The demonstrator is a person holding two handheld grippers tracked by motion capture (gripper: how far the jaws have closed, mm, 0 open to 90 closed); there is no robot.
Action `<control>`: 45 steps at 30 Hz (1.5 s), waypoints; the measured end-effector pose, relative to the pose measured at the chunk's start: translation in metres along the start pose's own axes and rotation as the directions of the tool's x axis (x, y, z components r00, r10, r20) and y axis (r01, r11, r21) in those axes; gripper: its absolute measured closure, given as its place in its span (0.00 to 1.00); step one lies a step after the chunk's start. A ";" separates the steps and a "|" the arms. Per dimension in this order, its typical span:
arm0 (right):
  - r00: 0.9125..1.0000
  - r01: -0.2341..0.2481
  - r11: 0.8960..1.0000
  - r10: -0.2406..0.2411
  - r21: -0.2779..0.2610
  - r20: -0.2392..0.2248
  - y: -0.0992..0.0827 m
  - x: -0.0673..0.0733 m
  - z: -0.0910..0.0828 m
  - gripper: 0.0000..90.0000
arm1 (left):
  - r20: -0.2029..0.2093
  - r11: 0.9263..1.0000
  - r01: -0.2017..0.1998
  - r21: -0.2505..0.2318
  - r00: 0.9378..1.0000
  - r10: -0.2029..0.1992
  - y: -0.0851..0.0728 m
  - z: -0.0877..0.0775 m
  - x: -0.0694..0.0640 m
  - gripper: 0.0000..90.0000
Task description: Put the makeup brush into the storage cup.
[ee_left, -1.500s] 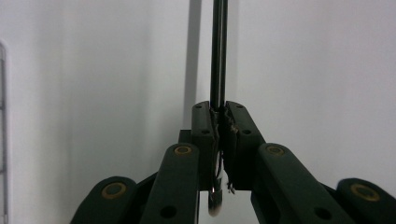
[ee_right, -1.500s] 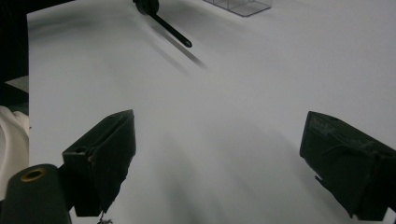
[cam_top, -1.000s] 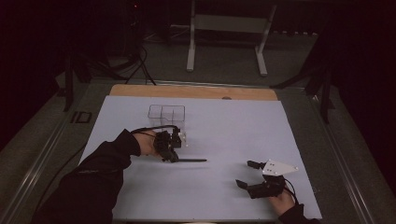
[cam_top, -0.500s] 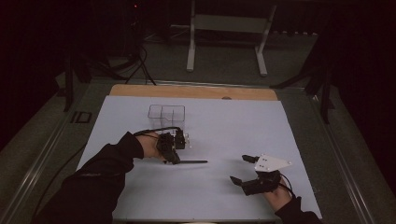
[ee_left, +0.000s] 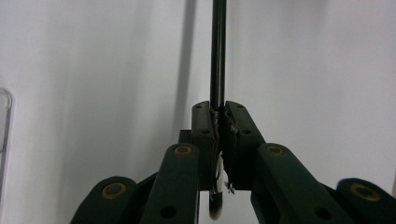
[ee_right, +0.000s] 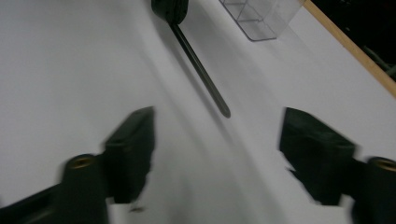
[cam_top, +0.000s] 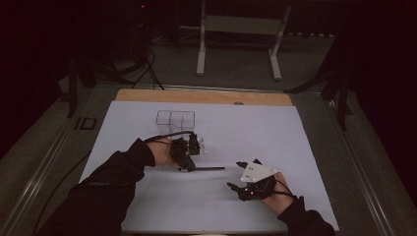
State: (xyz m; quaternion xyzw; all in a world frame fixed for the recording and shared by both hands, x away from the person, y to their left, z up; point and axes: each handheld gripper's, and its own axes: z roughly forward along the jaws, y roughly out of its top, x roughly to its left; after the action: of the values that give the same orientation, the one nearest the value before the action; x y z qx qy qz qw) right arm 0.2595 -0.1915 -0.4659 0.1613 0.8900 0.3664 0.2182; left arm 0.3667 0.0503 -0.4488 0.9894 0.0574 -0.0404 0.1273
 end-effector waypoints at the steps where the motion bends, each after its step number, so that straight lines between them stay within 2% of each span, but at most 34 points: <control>1: 1.000 0.023 1.000 -0.024 0.012 0.020 0.001 0.001 0.001 0.37 | 0.001 1.000 0.012 -0.006 1.000 -0.012 0.002 0.000 0.000 0.94; 4: 0.993 0.090 0.994 -0.095 0.067 0.070 0.002 0.004 0.008 0.42 | 0.000 1.000 0.003 -0.017 1.000 -0.003 0.006 -0.001 -0.002 0.94; 5: 0.991 0.109 0.990 -0.115 0.085 0.071 0.002 0.004 0.010 0.42 | -0.005 1.000 0.000 -0.023 1.000 0.000 0.007 -0.002 -0.004 0.95; 8: 0.986 0.132 0.981 -0.145 0.144 0.087 0.001 0.006 0.017 0.43 | -0.005 1.000 -0.015 -0.027 1.000 0.015 0.011 -0.003 -0.006 0.95; 9: 0.986 0.132 0.981 -0.145 0.144 0.087 0.001 0.006 0.017 0.43 | -0.005 1.000 -0.015 -0.027 1.000 0.015 0.011 -0.003 -0.006 0.95; 10: 0.982 0.151 0.971 -0.170 0.184 0.087 0.000 0.005 0.023 0.47 | 0.003 0.999 -0.021 -0.036 1.000 0.021 0.014 -0.003 -0.008 0.95; 13: 0.981 0.164 0.966 -0.181 0.201 0.069 0.001 0.003 0.027 0.50 | 0.011 0.999 -0.031 -0.036 0.999 0.031 0.017 -0.002 -0.010 0.95; 16: 0.977 0.189 0.958 -0.205 0.215 0.053 0.002 0.003 0.031 0.58 | 0.019 0.999 -0.038 -0.038 0.999 0.039 0.021 0.000 -0.012 0.95; 19: 0.969 0.227 0.944 -0.242 0.238 0.038 0.005 0.005 0.035 0.64 | 0.032 0.997 -0.054 -0.050 0.998 0.056 0.024 0.000 -0.013 0.95; 20: 0.969 0.227 0.944 -0.242 0.238 0.038 0.005 0.005 0.035 0.64 | 0.032 0.997 -0.054 -0.050 0.998 0.056 0.024 0.000 -0.013 0.95; 21: 0.966 0.244 0.938 -0.257 0.246 0.022 0.006 0.007 0.039 0.66 | 0.026 0.996 -0.068 -0.050 0.997 0.069 0.024 0.000 -0.015 0.95; 22: 0.965 0.248 0.936 -0.262 0.248 0.022 0.007 0.008 0.040 0.68 | 0.044 0.996 -0.072 -0.046 0.996 0.074 0.026 0.001 -0.017 0.95; 24: 0.964 0.253 0.934 -0.264 0.251 0.012 0.007 0.008 0.041 0.70 | 0.033 0.996 -0.083 -0.038 0.996 0.084 0.026 0.001 -0.018 0.95; 25: 0.962 0.262 0.930 -0.273 0.259 0.007 0.008 0.010 0.043 0.76 | 0.038 0.996 -0.086 -0.032 0.995 0.088 0.027 0.002 -0.018 0.95; 27: 0.961 0.268 0.928 -0.278 0.260 0.001 0.009 0.010 0.044 0.76 | 0.038 0.996 -0.086 -0.032 0.995 0.088 0.027 0.002 -0.018 0.95; 28: 0.951 0.300 0.916 -0.309 0.265 -0.009 0.009 0.011 0.045 0.87 | 0.029 0.997 -0.078 -0.028 0.996 0.079 0.027 0.002 -0.018 0.95; 29: 0.949 0.308 0.914 -0.315 0.264 -0.017 0.009 0.012 0.045 0.90 | 0.029 0.997 -0.078 -0.028 0.996 0.079 0.027 0.002 -0.018 0.94; 30: 0.942 0.327 0.906 -0.334 0.270 -0.021 0.010 0.012 0.045 0.91 | 0.040 0.996 -0.086 -0.020 0.995 0.087 0.027 0.003 -0.018 0.95; 31: 0.939 0.337 0.902 -0.341 0.270 -0.034 0.010 0.013 0.046 0.92 | 0.043 0.996 -0.083 -0.024 0.996 0.084 0.027 0.003 -0.018 0.95; 32: 0.939 0.337 0.902 -0.341 0.270 -0.034 0.010 0.013 0.046 0.92 | 0.043 0.996 -0.083 -0.024 0.996 0.084 0.027 0.003 -0.018 0.94; 33: 0.936 0.347 0.896 -0.350 0.275 -0.040 0.009 0.015 0.046 0.92 | 0.043 0.996 -0.083 -0.024 0.996 0.084 0.027 0.003 -0.018 0.94; 34: 0.936 0.347 0.896 -0.350 0.275 -0.040 0.009 0.015 0.046 0.93 | 0.056 0.995 -0.094 -0.016 0.994 0.095 0.027 0.005 -0.018 0.94; 35: 0.934 0.354 0.895 -0.351 0.270 -0.061 0.009 0.017 0.046 0.93 | 0.006 0.990 -0.135 -0.041 0.991 0.135 0.025 0.006 -0.022 0.93; 36: 0.930 0.365 0.889 -0.362 0.275 -0.063 0.009 0.015 0.046 0.93 | 0.024 0.991 -0.123 -0.054 0.992 0.124 0.025 0.005 -0.021 0.87; 37: 0.930 0.365 0.889 -0.361 0.277 -0.069 0.008 0.014 0.045 0.93 | 0.024 0.991 -0.123 -0.054 0.992 0.124 0.025 0.005 -0.021 0.76; 38: 0.930 0.365 0.889 -0.361 0.277 -0.069 0.008 0.014 0.045 0.93 | -0.003 0.987 -0.148 -0.067 0.989 0.148 0.024 0.004 -0.023 0.76; 39: 0.930 0.365 0.889 -0.361 0.277 -0.069 0.008 0.014 0.045 0.93 | -0.003 0.987 -0.148 -0.067 0.989 0.148 0.024 0.004 -0.023 0.71; 40: 0.937 0.349 0.896 -0.343 0.273 -0.071 0.008 0.013 0.045 0.93 | -0.013 0.986 -0.139 -0.090 0.990 0.139 0.022 0.001 -0.023 0.71; 42: 0.937 0.349 0.897 -0.341 0.272 -0.078 0.008 0.008 0.042 0.93 | -0.029 0.984 -0.127 -0.125 0.992 0.124 0.021 -0.003 -0.022 0.65; 43: 0.944 0.328 0.906 -0.320 0.266 -0.076 0.008 0.007 0.041 0.93 | -0.030 0.981 -0.117 -0.154 0.993 0.113 0.020 -0.005 -0.022 0.65; 44: 0.944 0.329 0.906 -0.320 0.266 -0.078 0.009 0.007 0.039 0.93 | -0.037 0.978 -0.110 -0.179 0.994 0.105 0.018 -0.008 -0.022 0.60; 45: 0.944 0.329 0.906 -0.320 0.266 -0.078 0.009 0.007 0.039 0.93 | -0.037 0.978 -0.110 -0.179 0.994 0.105 0.018 -0.008 -0.022 0.57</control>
State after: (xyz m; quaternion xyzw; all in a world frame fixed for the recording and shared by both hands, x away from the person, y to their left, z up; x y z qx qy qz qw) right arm 0.2748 -0.1597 -0.4864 0.0338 0.9500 0.2005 0.2369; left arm 0.3482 0.0325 -0.4345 0.9759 0.0088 -0.0143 0.2178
